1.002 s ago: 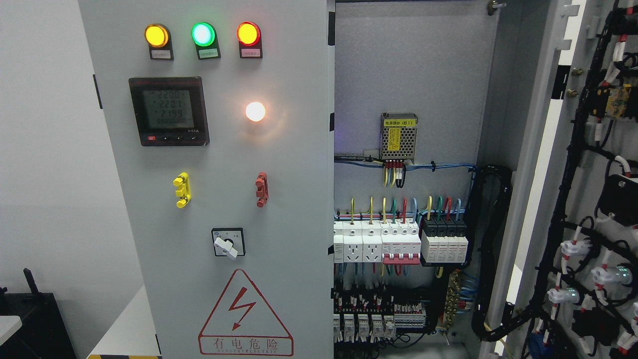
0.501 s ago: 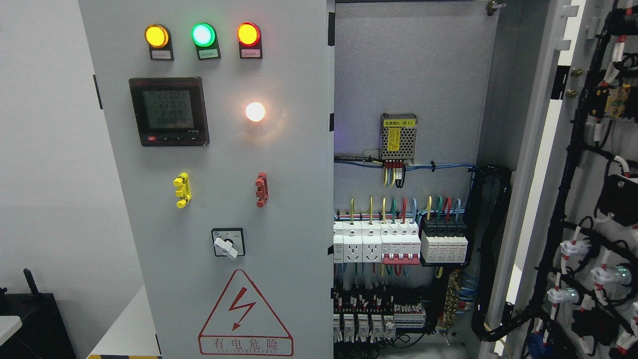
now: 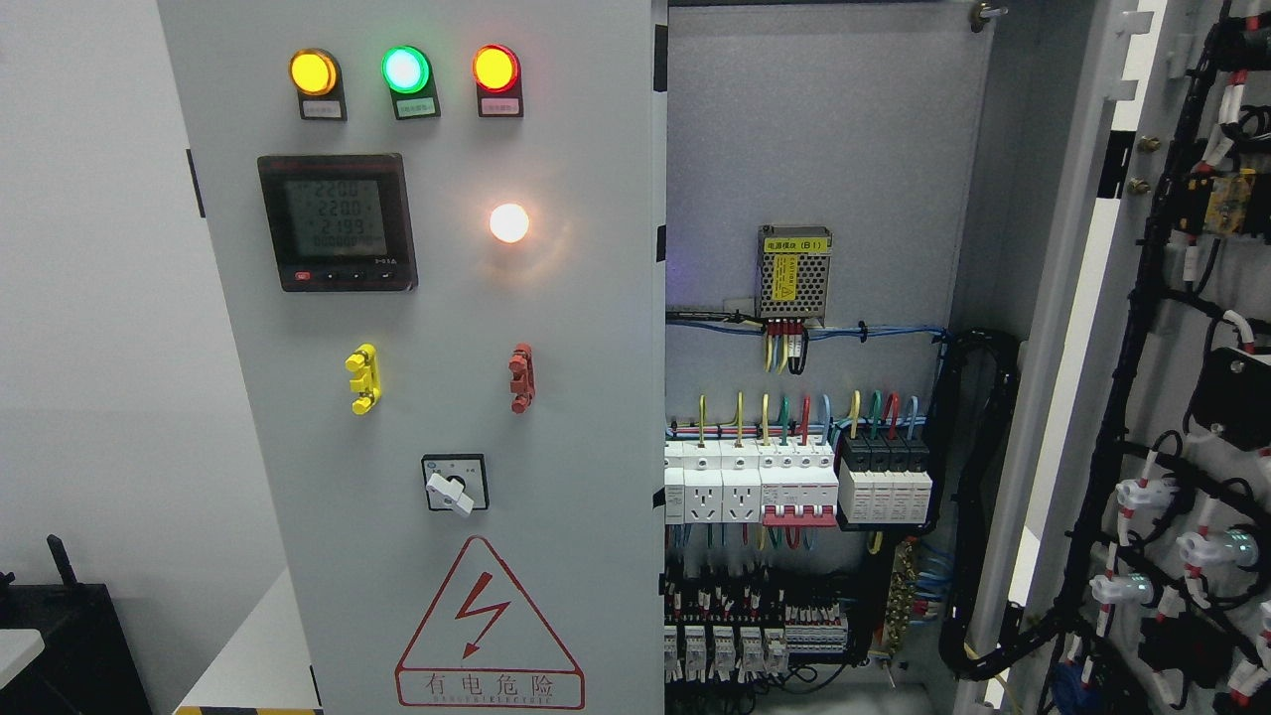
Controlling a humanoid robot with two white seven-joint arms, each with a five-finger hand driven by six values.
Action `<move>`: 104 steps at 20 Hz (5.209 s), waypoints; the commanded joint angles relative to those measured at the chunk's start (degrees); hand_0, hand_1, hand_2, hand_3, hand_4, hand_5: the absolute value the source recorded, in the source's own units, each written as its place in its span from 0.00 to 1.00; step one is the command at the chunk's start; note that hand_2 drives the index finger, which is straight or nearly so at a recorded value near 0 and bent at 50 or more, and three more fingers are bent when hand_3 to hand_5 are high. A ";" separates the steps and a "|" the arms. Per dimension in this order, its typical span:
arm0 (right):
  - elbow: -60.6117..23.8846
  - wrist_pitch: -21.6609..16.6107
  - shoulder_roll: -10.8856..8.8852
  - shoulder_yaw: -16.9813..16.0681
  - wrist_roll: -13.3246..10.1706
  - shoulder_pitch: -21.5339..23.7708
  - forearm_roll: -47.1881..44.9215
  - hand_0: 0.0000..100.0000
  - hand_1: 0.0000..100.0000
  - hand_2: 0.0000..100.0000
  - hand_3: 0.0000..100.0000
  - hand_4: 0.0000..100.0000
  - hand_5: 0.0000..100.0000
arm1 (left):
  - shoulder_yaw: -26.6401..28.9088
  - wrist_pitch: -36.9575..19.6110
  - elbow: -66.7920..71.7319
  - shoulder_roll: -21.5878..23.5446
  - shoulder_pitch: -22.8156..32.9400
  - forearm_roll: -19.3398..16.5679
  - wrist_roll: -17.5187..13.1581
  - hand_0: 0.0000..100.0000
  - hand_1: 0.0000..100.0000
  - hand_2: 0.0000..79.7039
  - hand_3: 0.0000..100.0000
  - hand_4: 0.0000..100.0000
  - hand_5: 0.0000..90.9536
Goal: Open door with both hands
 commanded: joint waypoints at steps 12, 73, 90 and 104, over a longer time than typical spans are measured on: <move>-33.52 -8.38 -9.56 6.75 0.18 0.99 -0.25 0.00 0.00 0.00 0.00 0.00 0.00 | 1.39 0.35 0.39 -0.25 -0.01 -0.01 0.03 0.00 0.00 0.00 0.00 0.03 0.00; -22.98 -6.44 -8.41 7.90 0.27 -52.37 -7.27 0.00 0.00 0.00 0.00 0.00 0.00 | 1.39 0.35 0.39 -0.25 -0.01 -0.01 -0.06 0.00 0.00 0.00 0.00 0.03 0.00; -23.33 0.24 -7.89 8.16 2.99 -57.38 -10.97 0.00 0.00 0.00 0.00 0.00 0.00 | 1.39 0.35 0.39 -0.25 -0.01 -0.01 -0.06 0.00 0.00 0.00 0.00 0.03 0.00; -20.88 8.76 -7.89 8.07 3.34 -64.67 -16.68 0.00 0.00 0.00 0.00 0.00 0.00 | 1.30 0.35 0.39 -0.25 -0.01 -0.01 -0.06 0.00 0.00 0.00 0.00 0.03 0.00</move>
